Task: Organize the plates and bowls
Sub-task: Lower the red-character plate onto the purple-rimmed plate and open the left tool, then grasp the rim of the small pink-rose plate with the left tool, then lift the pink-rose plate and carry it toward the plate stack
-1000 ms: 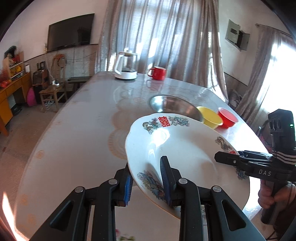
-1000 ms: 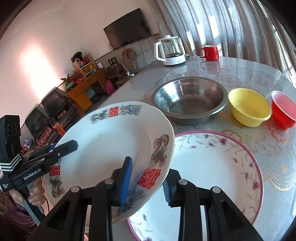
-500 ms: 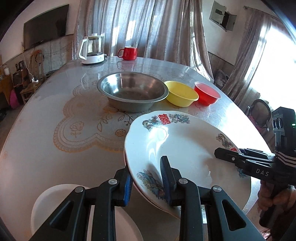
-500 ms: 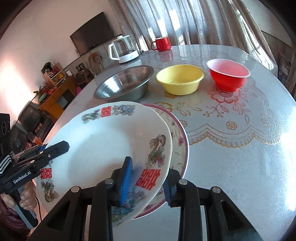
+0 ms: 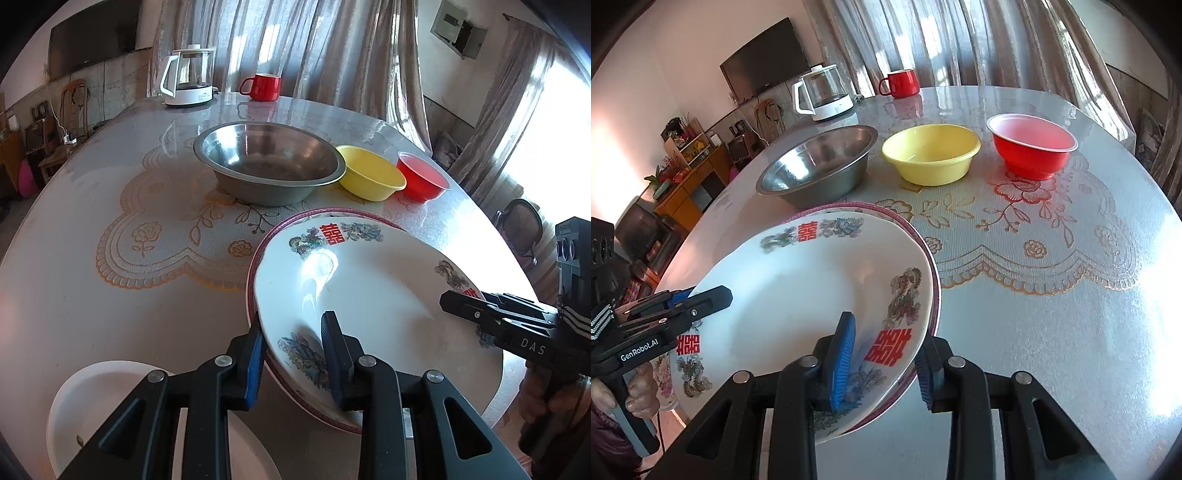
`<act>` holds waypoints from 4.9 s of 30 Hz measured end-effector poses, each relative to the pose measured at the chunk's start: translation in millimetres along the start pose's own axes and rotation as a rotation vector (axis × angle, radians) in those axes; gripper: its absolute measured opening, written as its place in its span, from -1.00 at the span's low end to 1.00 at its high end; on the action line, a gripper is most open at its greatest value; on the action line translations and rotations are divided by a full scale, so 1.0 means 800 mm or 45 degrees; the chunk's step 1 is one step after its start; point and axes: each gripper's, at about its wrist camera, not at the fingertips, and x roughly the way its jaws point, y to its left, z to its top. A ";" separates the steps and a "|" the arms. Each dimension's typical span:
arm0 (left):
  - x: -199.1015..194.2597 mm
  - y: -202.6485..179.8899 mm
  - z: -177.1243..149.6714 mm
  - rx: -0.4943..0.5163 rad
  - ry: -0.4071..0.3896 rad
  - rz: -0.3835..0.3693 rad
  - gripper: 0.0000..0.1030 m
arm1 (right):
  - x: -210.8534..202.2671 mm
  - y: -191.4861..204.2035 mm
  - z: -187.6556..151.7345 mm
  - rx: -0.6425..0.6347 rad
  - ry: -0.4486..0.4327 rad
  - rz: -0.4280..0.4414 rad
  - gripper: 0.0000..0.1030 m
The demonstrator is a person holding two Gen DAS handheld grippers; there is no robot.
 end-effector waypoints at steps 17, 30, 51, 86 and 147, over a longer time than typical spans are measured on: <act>0.004 0.003 -0.008 -0.021 0.034 0.026 -0.31 | -0.024 0.011 -0.011 -0.093 -0.021 -0.169 -0.43; 0.007 -0.011 0.004 0.004 0.028 0.109 -0.20 | -0.007 0.019 -0.009 -0.157 -0.064 -0.227 -0.55; 0.000 -0.013 -0.001 0.011 -0.012 0.154 -0.19 | 0.002 0.017 -0.003 -0.138 -0.095 -0.270 -0.42; -0.050 0.062 -0.024 -0.210 -0.085 0.242 -0.18 | -0.040 0.072 -0.001 -0.114 -0.131 0.168 -0.27; -0.092 0.210 -0.109 -0.386 -0.120 0.320 -0.55 | 0.114 0.298 -0.020 -0.668 0.234 0.319 -0.22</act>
